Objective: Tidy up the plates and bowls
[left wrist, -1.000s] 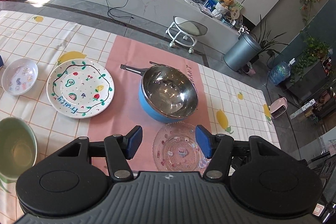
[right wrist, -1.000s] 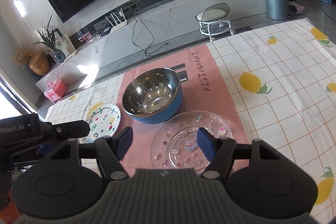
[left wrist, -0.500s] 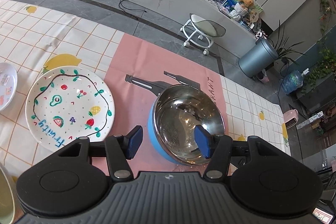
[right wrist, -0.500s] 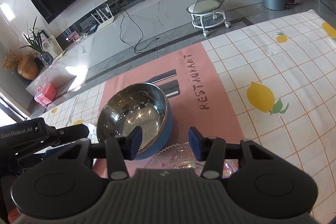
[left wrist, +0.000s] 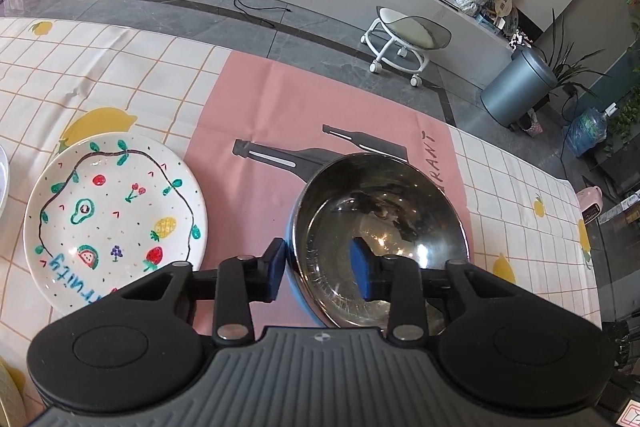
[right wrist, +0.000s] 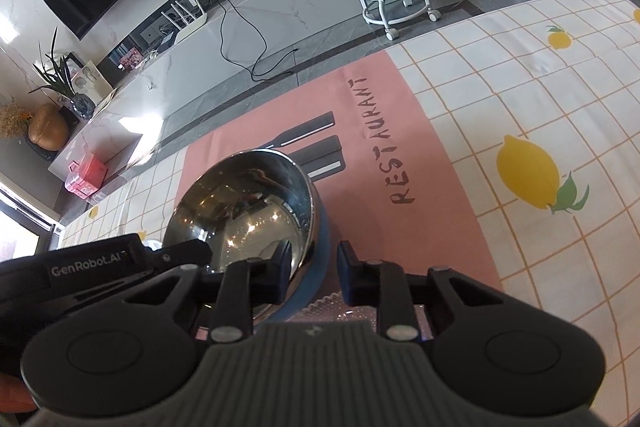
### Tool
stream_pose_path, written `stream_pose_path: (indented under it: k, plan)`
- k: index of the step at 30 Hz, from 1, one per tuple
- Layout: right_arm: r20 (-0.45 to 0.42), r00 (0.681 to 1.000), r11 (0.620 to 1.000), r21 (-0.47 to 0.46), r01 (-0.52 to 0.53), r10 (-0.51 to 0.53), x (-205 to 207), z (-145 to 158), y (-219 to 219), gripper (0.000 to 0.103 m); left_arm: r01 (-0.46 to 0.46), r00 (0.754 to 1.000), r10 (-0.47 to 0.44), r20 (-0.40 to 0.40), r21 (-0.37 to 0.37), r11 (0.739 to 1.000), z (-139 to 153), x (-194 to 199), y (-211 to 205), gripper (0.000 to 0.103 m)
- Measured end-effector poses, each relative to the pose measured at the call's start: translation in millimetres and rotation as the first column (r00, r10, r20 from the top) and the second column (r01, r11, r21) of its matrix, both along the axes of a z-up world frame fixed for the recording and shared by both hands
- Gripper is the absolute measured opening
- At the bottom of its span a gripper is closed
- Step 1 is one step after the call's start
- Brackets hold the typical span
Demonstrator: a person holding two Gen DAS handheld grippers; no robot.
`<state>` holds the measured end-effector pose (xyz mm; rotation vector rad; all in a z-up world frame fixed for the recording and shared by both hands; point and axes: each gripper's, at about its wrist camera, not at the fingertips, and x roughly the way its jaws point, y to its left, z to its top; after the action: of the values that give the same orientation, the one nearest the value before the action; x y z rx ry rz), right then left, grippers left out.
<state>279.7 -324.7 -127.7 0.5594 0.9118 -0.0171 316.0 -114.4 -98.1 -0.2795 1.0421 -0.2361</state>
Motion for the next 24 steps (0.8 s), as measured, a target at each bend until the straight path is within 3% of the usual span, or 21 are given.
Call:
stream_pose_path:
  k: [2, 4, 14, 24]
  plan:
    - [0.000, 1.000, 1.000, 0.002, 0.001, -0.001, 1.1, 0.0, 1.3, 0.017, -0.001, 1.000, 0.001, 0.001, 0.018, 1.000, 0.0, 1.1, 0.0, 0.020]
    - [0.001, 1.000, 1.000, -0.013, 0.006, -0.006, 1.8, 1.4, 2.8, 0.016, -0.001, 1.000, 0.001, 0.004, 0.029, 1.000, 1.9, 0.5, 0.3, 0.015]
    - [0.048, 0.999, 1.000, 0.021, 0.016, -0.017, -26.2, 28.0, 0.5, 0.015, 0.014, 0.995, -0.018, 0.102, 0.039, 0.999, 49.6, -38.5, 5.7, 0.014]
    - [0.145, 0.989, 0.999, 0.050, 0.001, -0.008, -101.8, 77.1, 17.0, 0.015, -0.018, 0.983, 0.019, 0.181, -0.009, 1.000, 94.6, -108.4, 37.8, 0.014]
